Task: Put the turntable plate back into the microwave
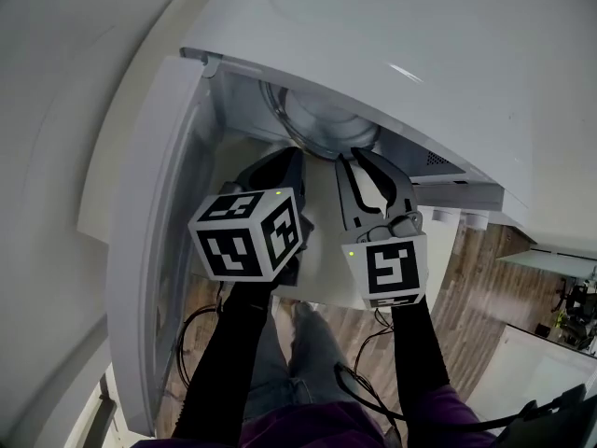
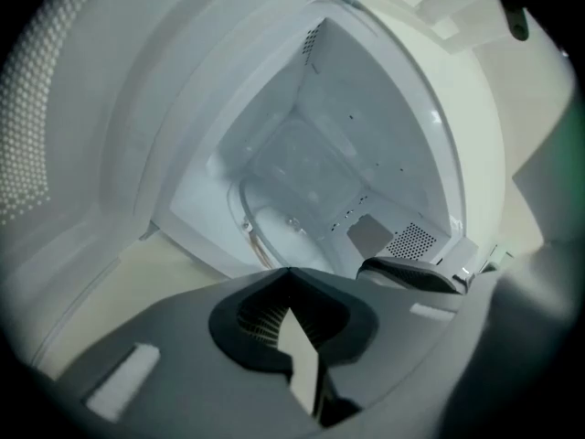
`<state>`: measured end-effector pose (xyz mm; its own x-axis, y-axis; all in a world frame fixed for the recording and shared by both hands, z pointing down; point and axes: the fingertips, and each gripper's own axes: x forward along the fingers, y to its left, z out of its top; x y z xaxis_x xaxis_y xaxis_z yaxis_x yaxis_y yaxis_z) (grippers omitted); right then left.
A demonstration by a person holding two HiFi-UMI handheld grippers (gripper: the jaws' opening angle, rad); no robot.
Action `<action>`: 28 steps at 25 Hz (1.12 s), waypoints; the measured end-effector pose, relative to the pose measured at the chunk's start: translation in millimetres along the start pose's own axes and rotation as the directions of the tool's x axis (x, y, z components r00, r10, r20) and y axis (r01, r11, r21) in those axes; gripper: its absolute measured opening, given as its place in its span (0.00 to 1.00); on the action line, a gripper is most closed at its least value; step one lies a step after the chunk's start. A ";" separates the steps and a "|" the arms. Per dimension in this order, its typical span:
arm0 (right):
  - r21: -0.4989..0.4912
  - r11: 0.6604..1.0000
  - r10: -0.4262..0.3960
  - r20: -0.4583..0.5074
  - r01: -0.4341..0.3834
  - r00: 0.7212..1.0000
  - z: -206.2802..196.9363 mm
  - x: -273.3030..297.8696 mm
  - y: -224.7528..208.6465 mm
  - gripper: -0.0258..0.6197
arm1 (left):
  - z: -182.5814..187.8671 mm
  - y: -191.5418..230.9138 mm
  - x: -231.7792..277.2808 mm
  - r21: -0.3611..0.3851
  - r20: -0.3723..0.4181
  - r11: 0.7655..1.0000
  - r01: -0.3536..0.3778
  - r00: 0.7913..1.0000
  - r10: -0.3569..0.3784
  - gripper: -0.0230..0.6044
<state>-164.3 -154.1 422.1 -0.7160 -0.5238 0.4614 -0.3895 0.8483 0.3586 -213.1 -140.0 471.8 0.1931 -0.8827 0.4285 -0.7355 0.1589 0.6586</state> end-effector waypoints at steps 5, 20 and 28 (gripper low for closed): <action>0.409 0.913 -0.040 0.111 -0.009 0.993 10.8 -40.4 -4.4 0.09 | 2.4 -36.5 -27.3 0.108 0.115 0.990 0.094 0.988 -0.106 0.05; 0.601 0.799 -0.202 0.249 0.013 0.947 61.1 -176.8 -43.2 0.05 | 14.8 -153.0 -117.9 0.431 0.281 0.903 0.003 0.950 -0.138 0.05; 0.603 0.797 -0.246 0.290 0.023 0.925 74.3 -203.6 -60.1 0.05 | 18.0 -188.7 -123.8 0.488 0.284 0.873 -0.007 0.947 -0.151 0.05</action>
<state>-38.2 -92.8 246.3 -0.7343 -0.6710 0.1029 -0.6765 0.7106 -0.1932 -110.0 -68.6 283.4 0.1094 -0.9853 0.1310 -0.9602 -0.0707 0.2701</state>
